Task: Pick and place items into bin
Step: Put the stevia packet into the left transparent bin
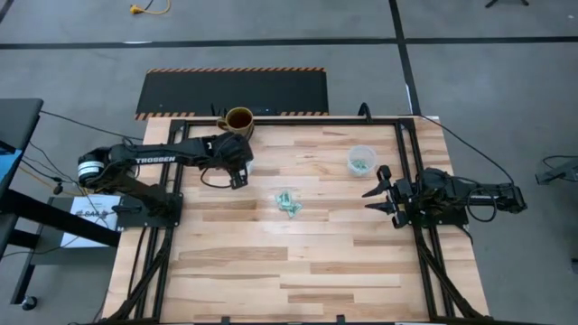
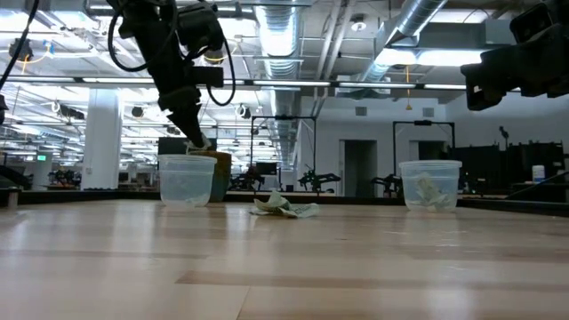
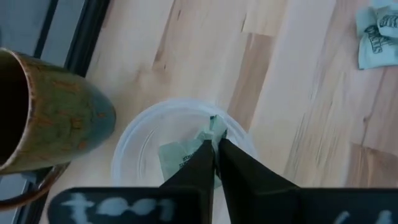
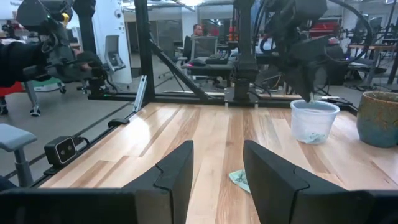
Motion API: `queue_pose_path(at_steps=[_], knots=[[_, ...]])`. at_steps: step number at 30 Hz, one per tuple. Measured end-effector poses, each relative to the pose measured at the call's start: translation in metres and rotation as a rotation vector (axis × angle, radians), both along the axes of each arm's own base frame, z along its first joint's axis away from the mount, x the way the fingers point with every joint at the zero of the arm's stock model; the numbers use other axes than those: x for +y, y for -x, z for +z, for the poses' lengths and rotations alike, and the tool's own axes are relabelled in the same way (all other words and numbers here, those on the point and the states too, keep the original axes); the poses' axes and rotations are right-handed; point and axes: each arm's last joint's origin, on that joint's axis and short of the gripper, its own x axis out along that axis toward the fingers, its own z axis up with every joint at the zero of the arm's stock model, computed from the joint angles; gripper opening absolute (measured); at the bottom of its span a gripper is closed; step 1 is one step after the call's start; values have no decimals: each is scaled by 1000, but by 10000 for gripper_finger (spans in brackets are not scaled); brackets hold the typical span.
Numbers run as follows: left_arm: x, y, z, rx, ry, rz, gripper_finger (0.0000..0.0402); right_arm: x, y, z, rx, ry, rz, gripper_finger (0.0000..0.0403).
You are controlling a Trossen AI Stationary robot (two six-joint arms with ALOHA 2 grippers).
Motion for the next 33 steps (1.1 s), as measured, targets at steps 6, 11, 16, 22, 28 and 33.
queue_pose_path(at_steps=[6, 11, 16, 22, 28, 33], knots=[[0, 0, 0, 2, 4, 6, 67, 0, 0, 0, 0, 0, 0, 134], [0, 1, 0, 5, 5, 13, 118, 0, 0, 0, 0, 0, 0, 133], [-2, -11, 6, -128, -5, 9, 139, 0, 0, 0, 1, 0, 0, 133], [-30, -47, 32, -542, 20, -226, 141, 0, 0, 0, 0, 0, 0, 133], [-71, -82, 36, -795, 40, -428, 141, 0, 0, 0, 0, 0, 0, 134], [-92, -106, -8, -656, 82, -452, 141, 0, 0, 0, 0, 0, -1, 133]])
